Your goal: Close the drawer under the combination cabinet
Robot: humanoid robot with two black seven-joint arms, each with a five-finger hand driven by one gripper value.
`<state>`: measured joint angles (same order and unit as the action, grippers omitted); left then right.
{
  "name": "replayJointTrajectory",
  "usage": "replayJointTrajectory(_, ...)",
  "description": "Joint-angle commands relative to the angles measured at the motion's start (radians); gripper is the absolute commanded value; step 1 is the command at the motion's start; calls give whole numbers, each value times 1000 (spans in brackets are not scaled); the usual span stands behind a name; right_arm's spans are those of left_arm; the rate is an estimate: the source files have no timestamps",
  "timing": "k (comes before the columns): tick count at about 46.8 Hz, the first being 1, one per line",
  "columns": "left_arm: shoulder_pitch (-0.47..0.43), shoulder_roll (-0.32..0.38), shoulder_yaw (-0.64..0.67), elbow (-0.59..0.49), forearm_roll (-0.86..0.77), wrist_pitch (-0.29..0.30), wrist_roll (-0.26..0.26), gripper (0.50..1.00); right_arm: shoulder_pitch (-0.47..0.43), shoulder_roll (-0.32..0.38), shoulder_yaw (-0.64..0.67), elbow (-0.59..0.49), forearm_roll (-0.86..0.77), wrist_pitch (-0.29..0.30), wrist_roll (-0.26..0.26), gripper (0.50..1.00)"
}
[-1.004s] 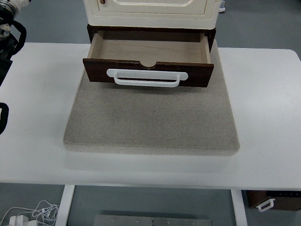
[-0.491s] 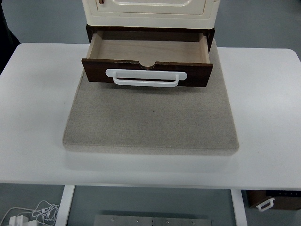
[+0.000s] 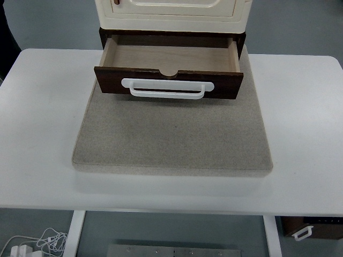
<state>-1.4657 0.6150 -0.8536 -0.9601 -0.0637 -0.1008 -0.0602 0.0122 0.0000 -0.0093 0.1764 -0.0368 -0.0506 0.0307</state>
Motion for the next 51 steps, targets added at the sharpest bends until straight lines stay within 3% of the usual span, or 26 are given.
replayJointTrajectory(1,-16,2,24,-74,16,30,0,1000,0,0,0,0,0,0,0,952)
replayJointTrajectory(8,-33,-14,45,-181,152,84,8,1000,2,0,0,0,0,0,0,952)
replayJointTrajectory(15,-33,-61,96,-270,194,87,11,1000,0,0,0,0,0,0,0,952)
replayJointTrajectory(25,-41,-61,220,-397,196,87,11,1000,0,0,0,0,0,0,0,952)
replayJointTrajectory(36,-85,-67,386,-489,197,82,11,1000,2,0,0,0,0,0,0,952)
replayJointTrajectory(51,-110,-141,576,-555,297,78,13,1000,0,0,0,0,-2,0,0,952)
